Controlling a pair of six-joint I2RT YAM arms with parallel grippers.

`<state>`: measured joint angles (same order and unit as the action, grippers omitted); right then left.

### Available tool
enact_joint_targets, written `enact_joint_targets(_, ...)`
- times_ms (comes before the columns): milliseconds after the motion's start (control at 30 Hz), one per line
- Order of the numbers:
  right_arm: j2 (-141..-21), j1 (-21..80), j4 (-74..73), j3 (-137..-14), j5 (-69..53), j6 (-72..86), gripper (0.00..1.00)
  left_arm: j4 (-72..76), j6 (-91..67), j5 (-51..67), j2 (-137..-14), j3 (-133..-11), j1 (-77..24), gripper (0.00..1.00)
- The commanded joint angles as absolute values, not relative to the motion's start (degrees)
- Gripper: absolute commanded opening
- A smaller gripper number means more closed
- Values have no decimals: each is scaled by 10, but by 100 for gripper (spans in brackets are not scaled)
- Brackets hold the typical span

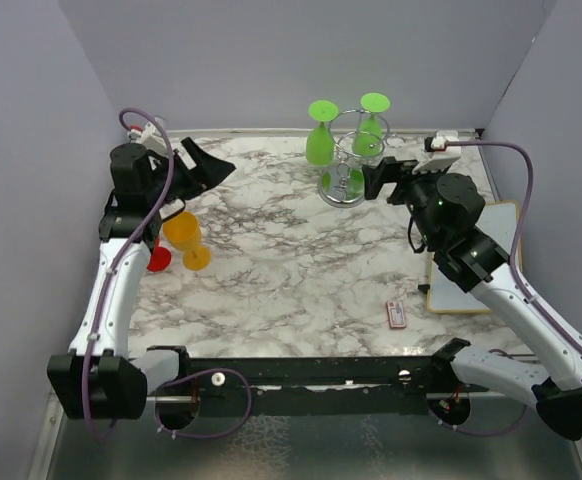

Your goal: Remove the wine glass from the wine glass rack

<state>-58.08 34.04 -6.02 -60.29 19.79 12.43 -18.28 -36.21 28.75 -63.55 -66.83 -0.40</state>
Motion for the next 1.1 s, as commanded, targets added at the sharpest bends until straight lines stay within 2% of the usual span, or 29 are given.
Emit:
enact_joint_targets(0,-581,338,-106,-634,254,149,100,100,-567,426,-706,-630,-37,81)
enact_joint_targets(167,-614,311,-158,-682,249,153,100,139,-600,382,-804,-687,-109,82)
enact_joint_targets(333,-659,225,-198,-733,113,186,100,146,-608,271,-881,-736,-168,77)
enact_joint_targets(467,-666,214,-191,-740,64,187,100,137,-638,164,-947,-777,-195,76)
enact_joint_targets(933,-609,213,-172,-704,93,165,100,134,-669,65,-1152,-989,-225,73)
enact_joint_targets(1067,-605,213,-171,-698,92,167,100,113,-664,55,-1196,-1054,-227,76)
